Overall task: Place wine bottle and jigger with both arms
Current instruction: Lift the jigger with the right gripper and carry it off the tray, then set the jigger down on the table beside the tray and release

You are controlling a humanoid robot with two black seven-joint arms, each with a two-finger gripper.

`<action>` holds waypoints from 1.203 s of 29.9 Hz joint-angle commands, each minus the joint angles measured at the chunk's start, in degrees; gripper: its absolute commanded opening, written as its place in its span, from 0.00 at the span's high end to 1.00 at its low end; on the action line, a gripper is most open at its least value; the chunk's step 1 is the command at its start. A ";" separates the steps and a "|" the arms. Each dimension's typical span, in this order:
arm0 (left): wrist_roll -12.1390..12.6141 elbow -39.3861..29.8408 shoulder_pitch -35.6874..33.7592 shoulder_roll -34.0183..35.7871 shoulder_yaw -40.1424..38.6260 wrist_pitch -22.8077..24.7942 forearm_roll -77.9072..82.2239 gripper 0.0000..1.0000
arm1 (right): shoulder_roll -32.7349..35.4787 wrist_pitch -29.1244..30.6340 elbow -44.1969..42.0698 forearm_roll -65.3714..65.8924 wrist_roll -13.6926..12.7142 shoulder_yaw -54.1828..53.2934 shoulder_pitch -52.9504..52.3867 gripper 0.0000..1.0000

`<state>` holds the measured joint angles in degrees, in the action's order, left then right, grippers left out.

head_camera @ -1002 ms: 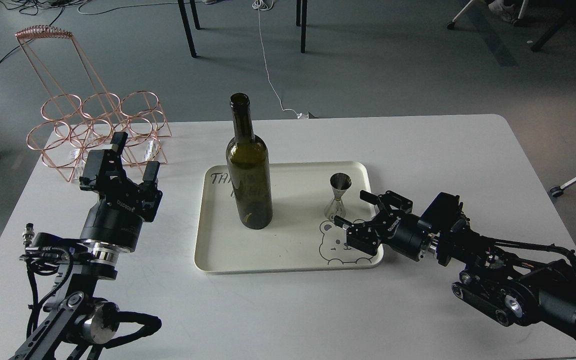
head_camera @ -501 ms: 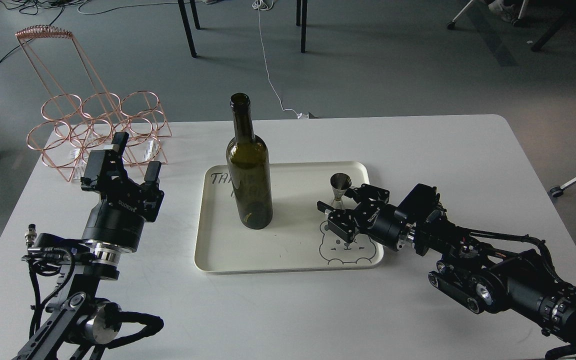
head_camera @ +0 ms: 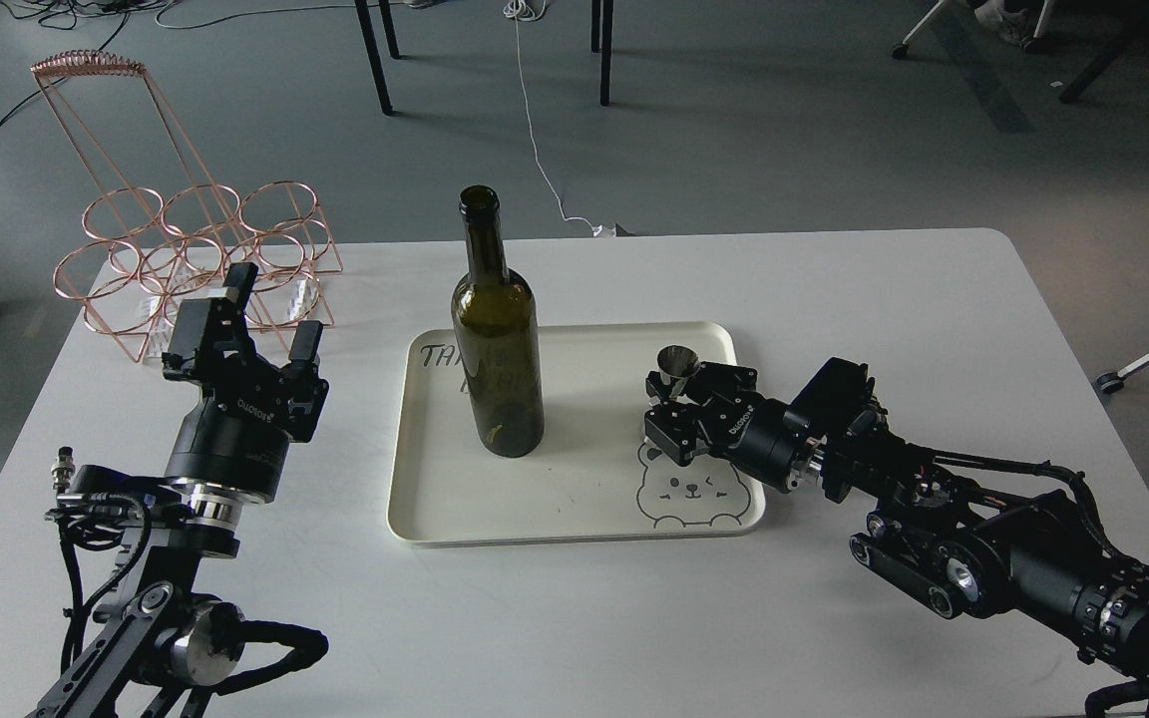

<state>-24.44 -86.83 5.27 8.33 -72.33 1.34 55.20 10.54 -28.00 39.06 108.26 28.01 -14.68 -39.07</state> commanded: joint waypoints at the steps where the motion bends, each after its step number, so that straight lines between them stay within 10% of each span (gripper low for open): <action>1: 0.00 0.00 -0.09 -0.07 0.00 -0.03 0.00 0.02 | 2.81 0.00 2.77 -0.15 -0.01 -2.62 -0.05 0.90; 16: 0.00 0.00 -0.09 -0.07 0.44 -0.03 0.17 0.02 | 19.95 0.00 4.01 -13.86 -0.01 -10.01 5.66 0.89; 36: 0.00 0.00 -0.09 -0.07 0.96 0.06 0.26 0.02 | 19.25 0.00 -4.17 -14.39 -0.01 -7.82 8.30 0.81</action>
<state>-24.44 -86.83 5.18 8.29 -71.38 1.40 55.47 29.80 -28.00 35.00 93.86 28.00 -22.91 -30.84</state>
